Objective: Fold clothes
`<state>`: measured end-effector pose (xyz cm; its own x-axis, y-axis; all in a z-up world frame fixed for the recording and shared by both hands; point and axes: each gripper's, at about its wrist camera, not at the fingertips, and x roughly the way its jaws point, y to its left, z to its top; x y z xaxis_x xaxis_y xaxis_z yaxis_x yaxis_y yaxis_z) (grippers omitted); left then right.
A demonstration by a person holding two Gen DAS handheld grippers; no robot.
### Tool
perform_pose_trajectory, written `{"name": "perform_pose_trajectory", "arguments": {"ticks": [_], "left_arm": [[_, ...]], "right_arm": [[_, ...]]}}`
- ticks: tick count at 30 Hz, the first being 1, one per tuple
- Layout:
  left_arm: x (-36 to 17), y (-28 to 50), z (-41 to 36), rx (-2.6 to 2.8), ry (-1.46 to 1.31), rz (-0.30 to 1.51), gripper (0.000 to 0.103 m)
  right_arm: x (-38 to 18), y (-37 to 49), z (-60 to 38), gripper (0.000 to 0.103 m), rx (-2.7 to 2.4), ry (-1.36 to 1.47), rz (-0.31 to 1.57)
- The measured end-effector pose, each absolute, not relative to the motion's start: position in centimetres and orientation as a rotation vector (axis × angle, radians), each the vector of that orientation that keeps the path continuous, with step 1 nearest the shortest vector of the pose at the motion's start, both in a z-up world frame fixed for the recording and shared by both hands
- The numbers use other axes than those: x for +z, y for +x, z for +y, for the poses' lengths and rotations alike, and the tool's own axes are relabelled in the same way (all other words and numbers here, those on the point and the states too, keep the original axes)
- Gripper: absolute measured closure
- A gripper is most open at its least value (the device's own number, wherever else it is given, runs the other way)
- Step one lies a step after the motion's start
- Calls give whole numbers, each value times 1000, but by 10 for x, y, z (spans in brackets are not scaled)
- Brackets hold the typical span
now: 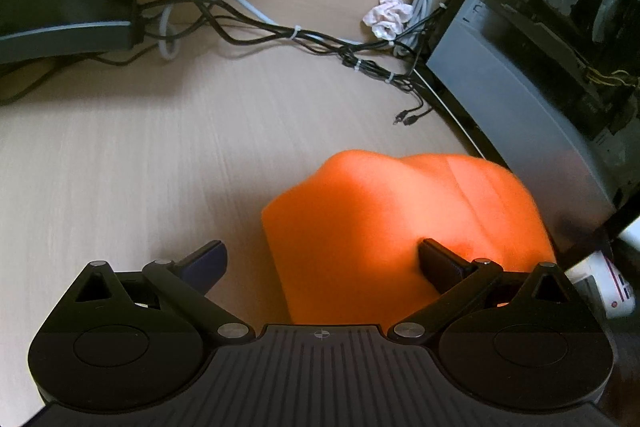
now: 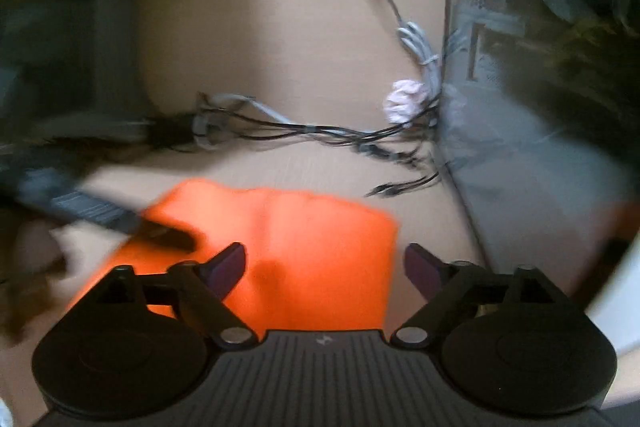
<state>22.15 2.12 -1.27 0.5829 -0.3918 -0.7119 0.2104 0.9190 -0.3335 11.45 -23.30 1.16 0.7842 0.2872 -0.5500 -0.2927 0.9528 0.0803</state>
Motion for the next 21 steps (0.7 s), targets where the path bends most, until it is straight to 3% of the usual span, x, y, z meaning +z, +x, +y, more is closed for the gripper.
{"name": "perform_pose_trajectory", "arguments": {"ticks": [4, 8, 12, 16, 21], "left_arm": [[4, 219, 24, -354, -226, 860, 0], [57, 201, 17, -508, -251, 717, 0], [58, 202, -3, -801, -396, 760, 0], [7, 220, -7, -683, -453, 912, 0], [3, 230, 5, -686, -552, 917, 0]], "right_arm": [[-23, 92, -219, 11, 378, -120, 692], [-31, 97, -222, 5, 356, -85, 704], [-28, 95, -217, 1, 345, -148, 665], [-16, 84, -232, 0, 363, -95, 631], [-11, 75, -254, 0, 317, -2, 586]]}}
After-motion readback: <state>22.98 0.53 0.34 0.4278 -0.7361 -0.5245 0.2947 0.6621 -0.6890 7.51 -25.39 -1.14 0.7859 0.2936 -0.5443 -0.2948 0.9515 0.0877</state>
